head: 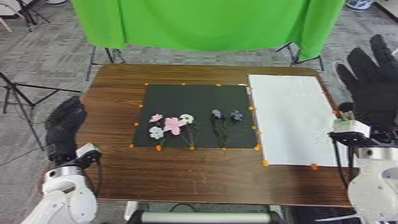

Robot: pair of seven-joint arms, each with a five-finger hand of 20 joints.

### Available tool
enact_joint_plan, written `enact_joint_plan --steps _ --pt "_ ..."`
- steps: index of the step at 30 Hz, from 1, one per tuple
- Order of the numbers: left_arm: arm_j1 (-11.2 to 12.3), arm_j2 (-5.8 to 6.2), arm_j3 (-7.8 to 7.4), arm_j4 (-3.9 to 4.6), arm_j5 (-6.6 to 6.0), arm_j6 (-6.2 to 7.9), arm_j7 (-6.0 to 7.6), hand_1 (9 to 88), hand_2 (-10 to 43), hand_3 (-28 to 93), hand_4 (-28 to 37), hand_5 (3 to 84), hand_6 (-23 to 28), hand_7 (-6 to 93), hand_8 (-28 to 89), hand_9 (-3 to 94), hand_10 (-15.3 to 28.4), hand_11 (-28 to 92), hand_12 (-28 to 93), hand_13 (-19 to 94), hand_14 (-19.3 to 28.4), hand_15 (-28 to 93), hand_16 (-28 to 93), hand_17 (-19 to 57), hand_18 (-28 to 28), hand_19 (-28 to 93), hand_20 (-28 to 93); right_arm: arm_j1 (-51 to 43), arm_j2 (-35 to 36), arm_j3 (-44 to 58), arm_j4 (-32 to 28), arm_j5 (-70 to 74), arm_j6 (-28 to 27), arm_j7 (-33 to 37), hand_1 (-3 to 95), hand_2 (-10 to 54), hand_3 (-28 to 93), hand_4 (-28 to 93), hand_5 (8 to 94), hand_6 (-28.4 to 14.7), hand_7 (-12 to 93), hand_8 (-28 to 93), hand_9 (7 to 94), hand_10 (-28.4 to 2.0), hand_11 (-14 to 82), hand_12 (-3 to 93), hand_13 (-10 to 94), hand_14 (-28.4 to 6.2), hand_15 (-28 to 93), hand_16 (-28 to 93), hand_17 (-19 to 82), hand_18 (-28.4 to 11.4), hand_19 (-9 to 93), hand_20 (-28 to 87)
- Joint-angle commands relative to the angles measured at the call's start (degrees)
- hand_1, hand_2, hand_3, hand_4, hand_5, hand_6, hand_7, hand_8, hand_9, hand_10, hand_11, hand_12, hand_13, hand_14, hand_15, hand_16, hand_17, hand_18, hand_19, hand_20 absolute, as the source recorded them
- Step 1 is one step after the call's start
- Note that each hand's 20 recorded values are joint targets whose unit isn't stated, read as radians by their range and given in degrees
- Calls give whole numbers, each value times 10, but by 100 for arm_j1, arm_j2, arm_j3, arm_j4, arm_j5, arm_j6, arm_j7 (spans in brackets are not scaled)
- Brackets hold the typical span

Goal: Arrange flowers

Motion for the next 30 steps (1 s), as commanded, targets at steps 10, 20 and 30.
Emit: enact_joint_plan --steps 10,20,30 --pt "327 -36 -609 -333 -92 -760 212 315 -93 730 -151 459 18 169 -88 424 124 192 101 353 141 143 -5 138 99 81 202 -508 -229 -21 -52 279 -95 -150 -19 -89 761 -226 300 4 46 -74 271 -109 -1 80 152 -108 -104 220 46 -113 21 192" --pt "374 -43 -659 -338 -158 -783 195 305 -79 736 -159 489 20 179 -86 452 131 205 108 364 148 156 -7 131 103 86 196 -686 -303 89 -124 296 -128 -166 -15 -76 759 -221 361 -6 52 -77 297 -111 11 78 176 -114 -67 212 74 -122 20 208" --pt "365 -80 -627 -319 -180 -896 164 304 -74 734 -163 478 18 179 -89 470 131 214 112 397 165 185 -1 132 116 107 195 -791 -345 169 -139 371 -236 -89 -15 -75 760 -220 379 -5 52 -74 291 -107 10 77 191 -117 -42 201 79 -136 27 218"
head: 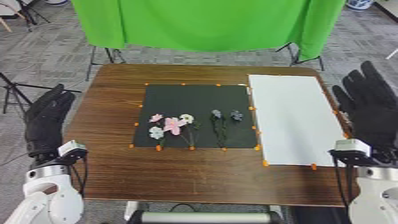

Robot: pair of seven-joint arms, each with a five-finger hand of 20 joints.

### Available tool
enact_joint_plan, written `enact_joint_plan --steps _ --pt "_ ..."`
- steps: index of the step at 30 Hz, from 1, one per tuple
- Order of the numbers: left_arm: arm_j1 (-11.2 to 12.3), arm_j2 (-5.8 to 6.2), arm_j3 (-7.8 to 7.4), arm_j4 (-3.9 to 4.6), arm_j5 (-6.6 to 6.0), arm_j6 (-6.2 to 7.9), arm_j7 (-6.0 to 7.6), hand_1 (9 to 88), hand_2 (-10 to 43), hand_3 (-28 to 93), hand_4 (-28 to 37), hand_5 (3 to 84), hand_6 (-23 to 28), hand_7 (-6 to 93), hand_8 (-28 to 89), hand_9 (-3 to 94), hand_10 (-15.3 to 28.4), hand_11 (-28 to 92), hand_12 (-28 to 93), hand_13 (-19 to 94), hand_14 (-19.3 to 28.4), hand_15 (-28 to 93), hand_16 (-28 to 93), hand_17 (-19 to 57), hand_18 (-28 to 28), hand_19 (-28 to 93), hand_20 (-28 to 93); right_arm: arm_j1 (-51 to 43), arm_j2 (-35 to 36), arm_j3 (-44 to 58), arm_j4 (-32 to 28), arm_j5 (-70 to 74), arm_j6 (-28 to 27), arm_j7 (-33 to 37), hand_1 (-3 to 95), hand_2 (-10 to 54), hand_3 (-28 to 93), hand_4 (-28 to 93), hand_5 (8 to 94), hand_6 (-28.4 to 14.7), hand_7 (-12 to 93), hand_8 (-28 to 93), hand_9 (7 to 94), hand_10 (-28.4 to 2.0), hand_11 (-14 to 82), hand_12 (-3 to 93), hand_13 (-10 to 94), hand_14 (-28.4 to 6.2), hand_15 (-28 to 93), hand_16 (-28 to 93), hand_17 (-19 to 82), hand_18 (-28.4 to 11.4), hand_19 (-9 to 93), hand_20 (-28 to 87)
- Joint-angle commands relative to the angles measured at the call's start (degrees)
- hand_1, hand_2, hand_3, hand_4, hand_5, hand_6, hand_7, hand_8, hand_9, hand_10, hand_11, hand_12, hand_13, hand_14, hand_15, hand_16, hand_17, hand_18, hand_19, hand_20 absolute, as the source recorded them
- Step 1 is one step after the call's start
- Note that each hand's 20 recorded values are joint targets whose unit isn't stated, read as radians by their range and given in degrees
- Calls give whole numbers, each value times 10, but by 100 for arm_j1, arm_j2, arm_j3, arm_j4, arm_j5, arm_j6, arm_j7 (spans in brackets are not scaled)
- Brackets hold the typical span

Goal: Arrange flowers

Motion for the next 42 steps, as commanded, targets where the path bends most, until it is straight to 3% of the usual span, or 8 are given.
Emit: enact_joint_plan --steps 1,3,6,8,17,19,28,42 --pt "63 -33 16 -24 -60 -48 -30 304 -74 734 -163 470 18 176 -89 471 132 215 112 404 167 192 -1 138 117 113 197 -133 -85 103 -25 90 -226 -1 -14 -74 761 -219 383 -2 55 -73 301 -111 14 78 205 -117 -34 202 85 -142 31 219" --pt "68 -37 4 -23 -38 -62 -74 304 -73 732 -163 464 18 172 -88 474 132 216 112 412 168 206 -1 139 119 120 202 -121 -114 178 -6 29 -381 131 -12 -72 757 -218 389 0 60 -75 360 -123 33 85 234 -121 -5 189 96 -151 40 220" --pt "48 -37 -2 -16 -13 -80 -110 305 -72 731 -162 459 15 167 -86 510 139 230 115 414 173 220 -5 128 126 120 202 -151 -109 169 -30 -128 -377 132 -10 -59 746 -213 385 5 58 -71 705 -157 115 167 371 -136 114 104 143 -161 41 236" --pt "35 -43 -17 -22 5 -74 -154 304 -71 730 -161 461 14 165 -85 541 141 242 117 416 175 223 -9 122 127 110 196 -131 -114 128 -28 -119 -306 150 -9 -55 744 -212 371 7 64 -73 766 -160 146 180 401 -141 135 97 154 -166 46 241" --pt "95 -42 -21 -75 15 -20 -186 301 -69 730 -161 480 14 166 -83 551 144 250 121 418 174 224 -11 105 131 106 189 -215 -154 128 -60 39 -302 141 -8 -49 750 -207 399 12 76 -78 542 -146 67 145 358 -149 126 102 150 -175 67 252" --pt "-21 -68 -17 41 32 -52 -238 301 -69 729 -161 487 15 171 -82 548 142 248 122 419 174 226 -10 117 127 130 200 -262 -175 144 -77 89 -267 173 -7 -48 750 -206 409 11 80 -76 532 -146 68 143 356 -150 125 105 149 -176 68 250" --pt "-44 -77 -7 48 82 -33 -260 307 -53 702 -145 512 17 170 -76 569 138 240 137 531 174 291 -27 237 200 523 208 -133 -123 46 -28 132 -312 231 4 -45 759 -197 450 5 84 -74 539 -146 71 144 362 -152 125 117 153 -176 67 249" --pt "-78 -30 26 60 34 -62 -244 301 -58 715 -154 516 17 180 -81 571 140 245 135 506 178 292 -26 170 174 375 158 -164 -127 10 -33 242 -199 155 17 -43 762 -189 448 5 80 -74 503 -145 61 137 374 -147 126 124 163 -165 53 253"
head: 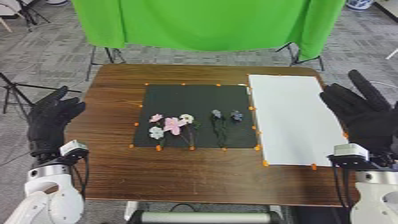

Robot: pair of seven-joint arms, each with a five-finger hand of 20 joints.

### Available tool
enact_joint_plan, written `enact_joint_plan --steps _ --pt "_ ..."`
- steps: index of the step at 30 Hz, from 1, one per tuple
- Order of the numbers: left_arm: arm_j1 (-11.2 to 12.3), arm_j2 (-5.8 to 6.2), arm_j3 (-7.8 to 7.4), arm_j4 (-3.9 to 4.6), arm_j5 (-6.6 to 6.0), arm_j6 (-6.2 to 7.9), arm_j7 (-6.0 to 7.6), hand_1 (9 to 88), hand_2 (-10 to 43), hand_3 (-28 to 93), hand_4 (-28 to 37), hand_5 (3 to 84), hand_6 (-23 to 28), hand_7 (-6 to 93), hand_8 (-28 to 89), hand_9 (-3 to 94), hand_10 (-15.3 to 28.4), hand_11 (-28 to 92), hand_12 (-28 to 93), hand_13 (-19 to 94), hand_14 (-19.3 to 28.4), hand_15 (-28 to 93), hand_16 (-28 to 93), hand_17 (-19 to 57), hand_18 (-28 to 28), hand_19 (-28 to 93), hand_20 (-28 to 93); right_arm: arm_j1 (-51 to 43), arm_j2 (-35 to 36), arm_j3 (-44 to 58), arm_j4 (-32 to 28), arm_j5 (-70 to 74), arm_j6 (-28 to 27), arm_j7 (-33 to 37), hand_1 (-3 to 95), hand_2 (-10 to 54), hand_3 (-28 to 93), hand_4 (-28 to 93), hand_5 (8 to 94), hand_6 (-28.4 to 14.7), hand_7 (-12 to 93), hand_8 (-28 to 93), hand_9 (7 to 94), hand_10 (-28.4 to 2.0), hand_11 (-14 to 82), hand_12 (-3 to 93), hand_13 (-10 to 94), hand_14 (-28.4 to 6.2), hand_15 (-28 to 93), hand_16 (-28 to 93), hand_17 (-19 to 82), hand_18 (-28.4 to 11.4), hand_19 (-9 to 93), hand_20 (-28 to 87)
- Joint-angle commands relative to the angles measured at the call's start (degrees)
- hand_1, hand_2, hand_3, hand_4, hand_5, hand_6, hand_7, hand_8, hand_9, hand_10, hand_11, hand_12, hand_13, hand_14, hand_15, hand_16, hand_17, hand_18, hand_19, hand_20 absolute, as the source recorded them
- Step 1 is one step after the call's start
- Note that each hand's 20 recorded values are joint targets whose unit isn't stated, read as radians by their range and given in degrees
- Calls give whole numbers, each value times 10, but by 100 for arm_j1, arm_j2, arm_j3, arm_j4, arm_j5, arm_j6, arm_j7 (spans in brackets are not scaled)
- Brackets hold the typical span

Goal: Arrange flowers

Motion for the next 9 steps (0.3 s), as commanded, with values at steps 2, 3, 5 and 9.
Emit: enact_joint_plan --steps 2,3,5,9 --pt "-23 6 30 35 -10 -87 -43 301 -59 717 -157 517 17 182 -82 571 140 245 134 502 179 291 -26 160 164 324 181 9 -11 -94 8 143 131 -126 20 -43 763 -188 430 5 81 -72 472 -144 55 133 413 -152 139 127 170 -160 46 251" --pt "-45 9 39 50 3 -117 -66 300 -59 719 -159 517 17 182 -83 571 140 245 133 500 180 291 -26 156 162 306 197 -15 -27 -86 2 128 138 -126 21 -43 762 -188 426 5 81 -72 468 -144 55 132 429 -157 143 127 175 -157 42 250" --pt "-48 9 53 48 -10 -114 -34 299 -60 722 -159 517 17 184 -84 568 140 246 132 488 180 291 -24 145 157 268 207 -25 -34 -76 -9 124 134 -80 24 -41 760 -187 424 4 80 -71 470 -143 57 129 533 -159 175 130 190 -144 21 252" --pt "-50 35 86 13 -58 74 -66 301 -57 717 -157 508 16 179 -82 573 140 248 132 562 186 453 -40 131 149 213 217 23 34 -149 -45 -96 470 -27 34 -37 750 -181 405 1 74 -66 607 -145 84 136 815 -105 466 222 250 -141 21 293"
